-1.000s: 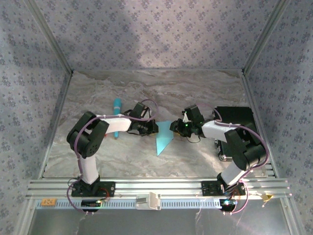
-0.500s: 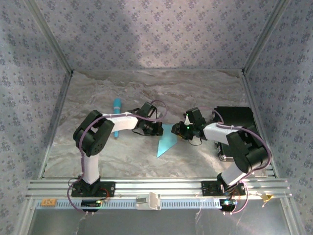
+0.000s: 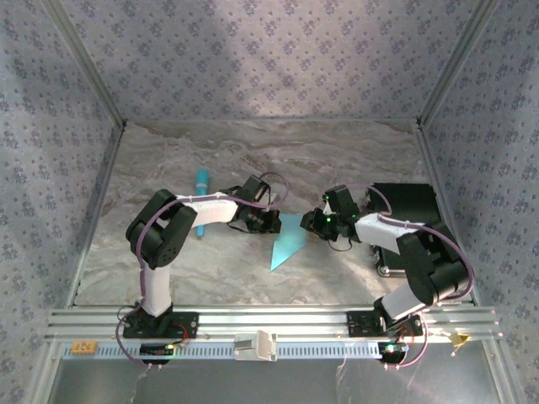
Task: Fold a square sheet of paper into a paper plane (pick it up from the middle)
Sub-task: Fold the wing for the fifth time at the center of the table.
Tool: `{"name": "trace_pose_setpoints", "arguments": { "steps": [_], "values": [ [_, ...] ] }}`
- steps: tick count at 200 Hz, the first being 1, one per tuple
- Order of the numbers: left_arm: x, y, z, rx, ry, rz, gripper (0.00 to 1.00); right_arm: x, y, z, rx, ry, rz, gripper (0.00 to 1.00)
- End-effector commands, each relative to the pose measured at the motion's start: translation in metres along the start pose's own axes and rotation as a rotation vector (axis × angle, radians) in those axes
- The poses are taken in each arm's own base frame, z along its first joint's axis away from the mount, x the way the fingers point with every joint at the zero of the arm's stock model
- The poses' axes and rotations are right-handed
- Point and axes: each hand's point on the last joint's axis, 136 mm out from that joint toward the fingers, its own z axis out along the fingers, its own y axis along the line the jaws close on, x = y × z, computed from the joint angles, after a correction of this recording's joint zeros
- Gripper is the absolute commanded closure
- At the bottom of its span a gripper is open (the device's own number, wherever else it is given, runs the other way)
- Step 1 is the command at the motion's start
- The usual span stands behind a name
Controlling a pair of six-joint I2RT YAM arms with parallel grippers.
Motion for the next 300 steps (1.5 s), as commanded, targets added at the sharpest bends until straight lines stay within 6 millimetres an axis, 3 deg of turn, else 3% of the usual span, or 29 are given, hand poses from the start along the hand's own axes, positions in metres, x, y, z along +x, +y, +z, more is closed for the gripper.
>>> {"name": "trace_pose_setpoints", "arguments": {
  "steps": [1,106,135,187,256,300],
  "values": [
    [0.022,0.018,0.011,-0.058,0.086,-0.041,0.97,0.003,-0.004,0.007,0.01,0.031,0.018,0.63],
    [0.022,0.019,0.011,-0.059,0.086,-0.045,0.97,0.011,0.017,0.014,-0.074,0.057,-0.004,0.68],
    [0.022,0.018,0.011,-0.059,0.083,-0.044,0.97,0.009,0.018,0.01,-0.085,0.041,0.002,0.64],
    [0.021,0.017,0.01,-0.057,0.079,-0.045,0.97,0.006,0.037,0.002,-0.24,0.053,0.042,0.61],
    [0.02,0.016,0.01,-0.055,0.074,-0.046,0.97,0.017,0.029,0.0,-0.294,0.069,0.092,0.59],
    [0.017,0.012,0.008,-0.041,0.07,-0.044,0.97,0.015,0.026,0.005,-0.276,0.072,0.075,0.67]
  ]
}}
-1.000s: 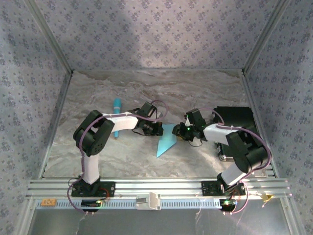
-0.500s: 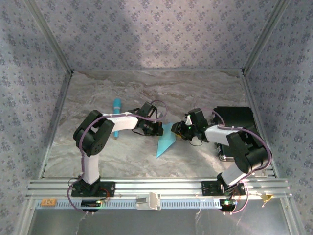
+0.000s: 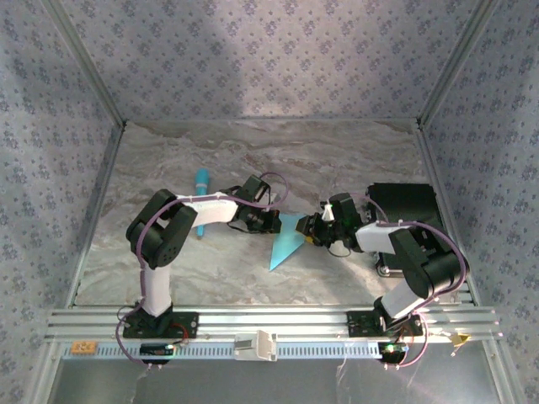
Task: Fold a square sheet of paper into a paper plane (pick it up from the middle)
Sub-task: Fold the wing for the fifth time at the center of the table.
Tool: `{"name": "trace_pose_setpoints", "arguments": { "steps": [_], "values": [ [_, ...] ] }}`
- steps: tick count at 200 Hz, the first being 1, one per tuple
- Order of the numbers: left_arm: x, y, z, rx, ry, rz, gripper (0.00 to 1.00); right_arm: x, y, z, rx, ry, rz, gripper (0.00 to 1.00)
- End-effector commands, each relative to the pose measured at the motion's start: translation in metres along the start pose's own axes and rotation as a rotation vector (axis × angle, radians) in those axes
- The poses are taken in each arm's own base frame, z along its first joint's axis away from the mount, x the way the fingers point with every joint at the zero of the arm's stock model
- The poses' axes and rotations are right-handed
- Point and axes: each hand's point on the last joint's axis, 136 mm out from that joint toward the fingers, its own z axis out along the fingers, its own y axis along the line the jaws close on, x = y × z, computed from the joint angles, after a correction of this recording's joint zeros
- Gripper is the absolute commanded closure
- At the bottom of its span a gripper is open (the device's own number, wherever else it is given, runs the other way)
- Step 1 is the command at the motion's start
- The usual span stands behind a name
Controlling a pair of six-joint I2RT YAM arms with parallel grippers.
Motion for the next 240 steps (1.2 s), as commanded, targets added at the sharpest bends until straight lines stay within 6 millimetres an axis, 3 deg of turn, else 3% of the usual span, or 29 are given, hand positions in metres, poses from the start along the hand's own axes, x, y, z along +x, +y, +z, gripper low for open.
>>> {"name": "trace_pose_setpoints", "arguments": {
  "steps": [1,71,116,163,202,240],
  "values": [
    [0.017,0.013,0.007,-0.046,0.065,-0.036,0.97,-0.004,0.008,0.0,-0.031,0.003,-0.016,0.68],
    [0.015,0.01,0.006,-0.04,0.061,-0.033,0.96,-0.011,0.007,0.005,-0.035,0.018,-0.034,0.75],
    [0.011,0.002,-0.002,-0.02,0.036,-0.024,0.93,-0.013,0.005,0.006,-0.038,0.025,-0.028,0.86],
    [-0.004,-0.019,-0.035,0.0,-0.08,0.033,0.71,-0.019,0.011,0.0,-0.044,-0.018,0.007,0.99],
    [-0.006,-0.019,-0.05,-0.02,-0.143,0.069,0.63,-0.029,0.014,-0.004,-0.05,-0.095,0.088,1.0],
    [0.007,-0.028,-0.055,-0.045,-0.168,0.171,0.58,-0.032,0.015,-0.003,-0.048,-0.121,0.16,1.0]
  ]
}}
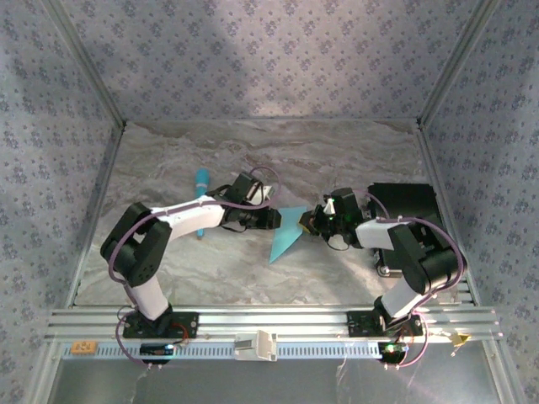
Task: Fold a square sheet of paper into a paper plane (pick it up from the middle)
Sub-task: Fold the wing for the fifth time at the center of the table.
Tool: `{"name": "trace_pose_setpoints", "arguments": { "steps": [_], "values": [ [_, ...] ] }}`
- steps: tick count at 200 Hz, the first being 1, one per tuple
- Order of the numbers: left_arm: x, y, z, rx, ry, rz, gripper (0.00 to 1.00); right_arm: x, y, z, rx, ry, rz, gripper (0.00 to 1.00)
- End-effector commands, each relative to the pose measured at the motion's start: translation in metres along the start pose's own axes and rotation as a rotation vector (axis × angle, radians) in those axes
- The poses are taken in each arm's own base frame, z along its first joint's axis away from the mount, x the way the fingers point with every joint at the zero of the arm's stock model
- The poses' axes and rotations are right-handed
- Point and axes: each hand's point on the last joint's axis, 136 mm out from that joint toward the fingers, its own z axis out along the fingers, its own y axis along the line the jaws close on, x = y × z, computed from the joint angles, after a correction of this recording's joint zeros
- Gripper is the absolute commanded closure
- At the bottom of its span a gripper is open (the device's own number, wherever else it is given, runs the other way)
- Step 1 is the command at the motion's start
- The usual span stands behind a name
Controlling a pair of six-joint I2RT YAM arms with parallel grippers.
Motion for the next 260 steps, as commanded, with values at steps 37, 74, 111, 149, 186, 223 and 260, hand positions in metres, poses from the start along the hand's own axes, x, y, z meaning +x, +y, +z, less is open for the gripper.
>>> {"name": "trace_pose_setpoints", "arguments": {
  "steps": [37,74,111,149,186,223,260],
  "values": [
    [0.037,-0.023,-0.003,-0.101,0.001,0.286,0.54,-0.005,0.008,-0.003,-0.015,-0.06,0.077,1.0],
    [0.055,-0.025,0.008,-0.255,0.016,0.436,0.52,-0.006,0.012,-0.004,-0.021,-0.063,0.079,1.0],
    [0.062,-0.025,0.02,-0.387,0.031,0.539,0.5,-0.007,0.017,-0.006,-0.033,-0.065,0.079,1.0],
    [0.061,-0.02,0.023,-0.494,0.01,0.584,0.5,-0.007,0.017,-0.007,-0.03,-0.066,0.081,1.0],
    [0.061,-0.013,0.024,-0.549,0.006,0.604,0.53,-0.006,0.019,-0.007,-0.036,-0.064,0.081,1.0],
    [0.062,-0.013,0.026,-0.557,0.0,0.61,0.66,-0.007,0.021,-0.007,-0.042,-0.062,0.082,1.0],
    [0.063,-0.012,0.026,-0.567,0.0,0.618,0.72,-0.007,0.02,-0.007,-0.041,-0.064,0.086,1.0]
  ]
}}
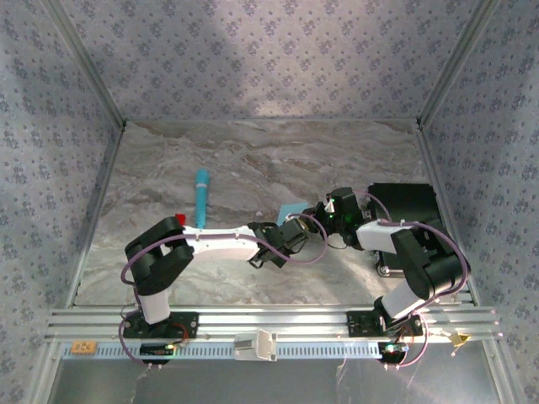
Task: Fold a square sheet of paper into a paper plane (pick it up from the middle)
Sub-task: Fold the wing for the fifth time at the center of the table.
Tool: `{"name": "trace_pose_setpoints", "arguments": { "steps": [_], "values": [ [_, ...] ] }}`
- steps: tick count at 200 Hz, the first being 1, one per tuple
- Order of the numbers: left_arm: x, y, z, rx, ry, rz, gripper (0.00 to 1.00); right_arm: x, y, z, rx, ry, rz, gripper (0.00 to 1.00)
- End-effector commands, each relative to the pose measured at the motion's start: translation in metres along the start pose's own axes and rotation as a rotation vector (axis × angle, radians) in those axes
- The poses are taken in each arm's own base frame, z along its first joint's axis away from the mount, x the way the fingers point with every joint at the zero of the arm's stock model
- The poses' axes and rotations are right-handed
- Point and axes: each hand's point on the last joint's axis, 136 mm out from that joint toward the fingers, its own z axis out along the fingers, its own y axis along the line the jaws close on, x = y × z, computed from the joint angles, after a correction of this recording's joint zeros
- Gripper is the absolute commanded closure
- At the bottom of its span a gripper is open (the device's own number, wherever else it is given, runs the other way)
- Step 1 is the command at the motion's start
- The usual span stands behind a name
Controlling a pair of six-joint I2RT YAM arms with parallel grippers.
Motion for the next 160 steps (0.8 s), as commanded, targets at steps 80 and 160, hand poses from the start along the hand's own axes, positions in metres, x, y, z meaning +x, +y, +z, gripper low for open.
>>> {"name": "trace_pose_setpoints", "arguments": {
  "steps": [80,160],
  "values": [
    [-0.0001,0.0043,-0.0007,-0.058,-0.002,0.03,0.72,-0.0027,0.008,-0.0026,-0.018,-0.013,0.003,1.0],
    [0.0014,0.0049,0.0003,-0.062,0.002,0.033,0.77,-0.0028,0.0075,-0.003,-0.017,-0.016,0.004,1.0]
  ]
}}
